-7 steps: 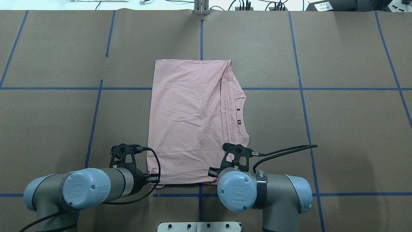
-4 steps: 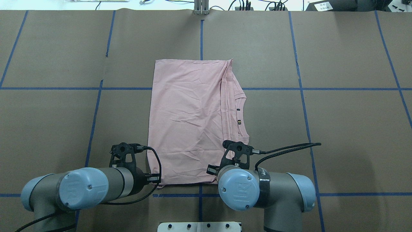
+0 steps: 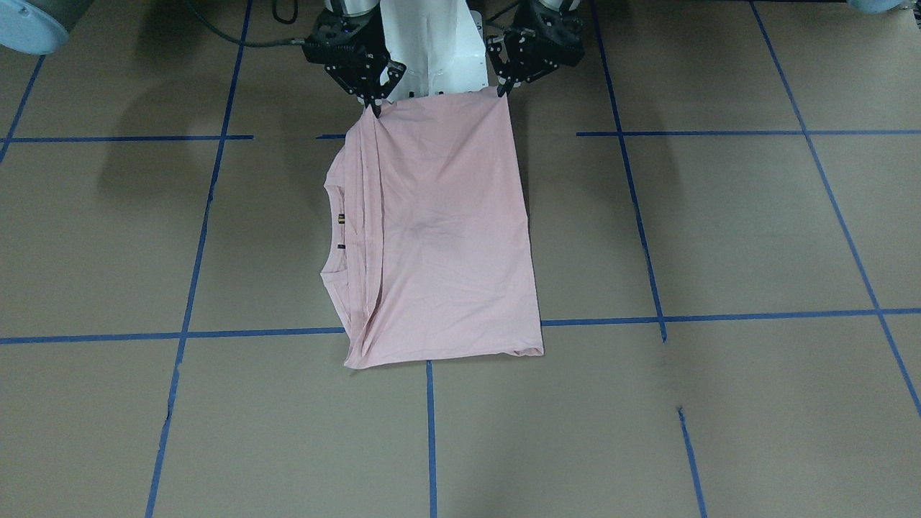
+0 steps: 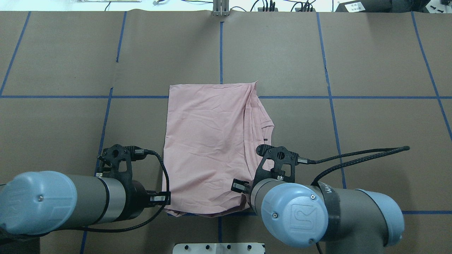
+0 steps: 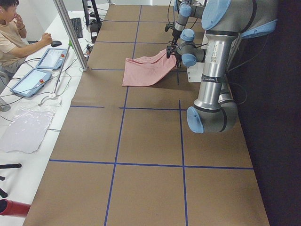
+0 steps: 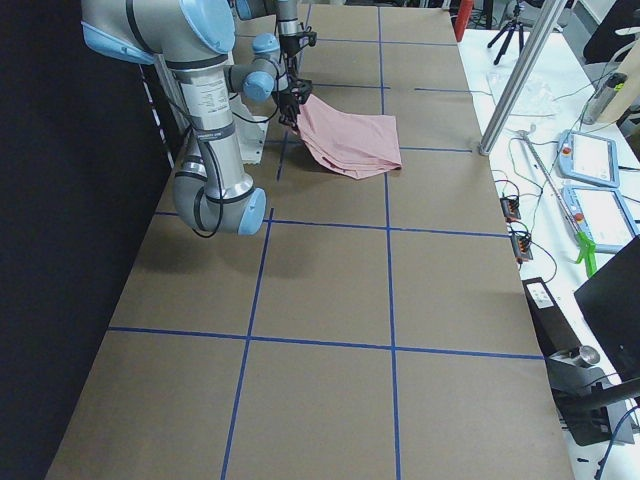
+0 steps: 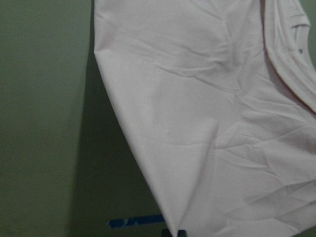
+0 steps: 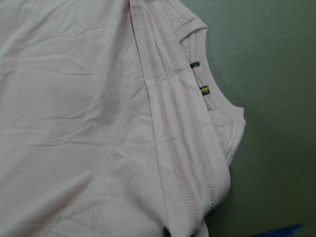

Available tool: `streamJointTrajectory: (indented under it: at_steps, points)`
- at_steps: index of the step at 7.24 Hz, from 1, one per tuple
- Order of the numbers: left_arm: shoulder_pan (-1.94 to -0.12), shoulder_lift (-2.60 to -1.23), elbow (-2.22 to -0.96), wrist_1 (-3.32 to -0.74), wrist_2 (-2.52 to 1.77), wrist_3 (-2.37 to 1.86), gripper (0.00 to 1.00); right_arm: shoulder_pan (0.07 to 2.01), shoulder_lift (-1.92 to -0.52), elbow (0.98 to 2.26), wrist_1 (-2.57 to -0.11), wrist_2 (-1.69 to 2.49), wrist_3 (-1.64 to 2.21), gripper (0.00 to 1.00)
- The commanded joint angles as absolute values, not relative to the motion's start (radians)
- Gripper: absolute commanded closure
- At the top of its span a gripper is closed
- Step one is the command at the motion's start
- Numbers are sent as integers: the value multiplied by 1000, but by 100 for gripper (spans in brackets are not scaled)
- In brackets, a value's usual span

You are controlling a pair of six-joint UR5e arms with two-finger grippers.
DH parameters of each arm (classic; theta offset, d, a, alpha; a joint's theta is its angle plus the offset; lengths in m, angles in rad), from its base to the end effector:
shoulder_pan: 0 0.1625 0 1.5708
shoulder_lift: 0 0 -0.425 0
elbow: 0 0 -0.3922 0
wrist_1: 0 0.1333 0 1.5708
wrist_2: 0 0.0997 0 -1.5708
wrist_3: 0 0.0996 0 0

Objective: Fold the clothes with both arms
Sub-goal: 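Lift the near edge with both grippers and fold it away from the robot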

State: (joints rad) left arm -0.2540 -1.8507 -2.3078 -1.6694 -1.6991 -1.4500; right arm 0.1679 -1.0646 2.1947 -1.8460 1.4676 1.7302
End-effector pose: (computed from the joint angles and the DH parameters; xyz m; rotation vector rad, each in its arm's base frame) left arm 0.4113 -0.2313 0.1913 0.0948 1.1156 -0.0474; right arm -0.4823 -0.2274 0.1693 0.1010 -0.8584 0.3509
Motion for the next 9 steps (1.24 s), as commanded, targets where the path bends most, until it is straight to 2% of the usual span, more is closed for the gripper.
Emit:
streamJointTrajectory:
  at_steps: [1, 3, 6, 7, 9]
  points:
    - [-268, -1951, -2355, -1523, -1726, -1430, 100, 163, -1063, 2221, -1878, 1479, 1730, 100]
    - [-314, -1956, -2253, -1534, -1723, -1366, 100, 184, -1049, 2154, -1858, 1471, 1711, 100]
    - [-460, -2042, -2058, -1587, -1726, -1232, 100, 358, -979, 1929, -1711, 1506, 1599, 100]
    - [-513, -2045, -1995, -1639, -1729, -1220, 100, 420, -957, 1845, -1665, 1543, 1556, 100]
    - [-625, -2154, -1738, -1734, -1730, -1136, 100, 530, -838, 1574, -1541, 1601, 1488, 100]
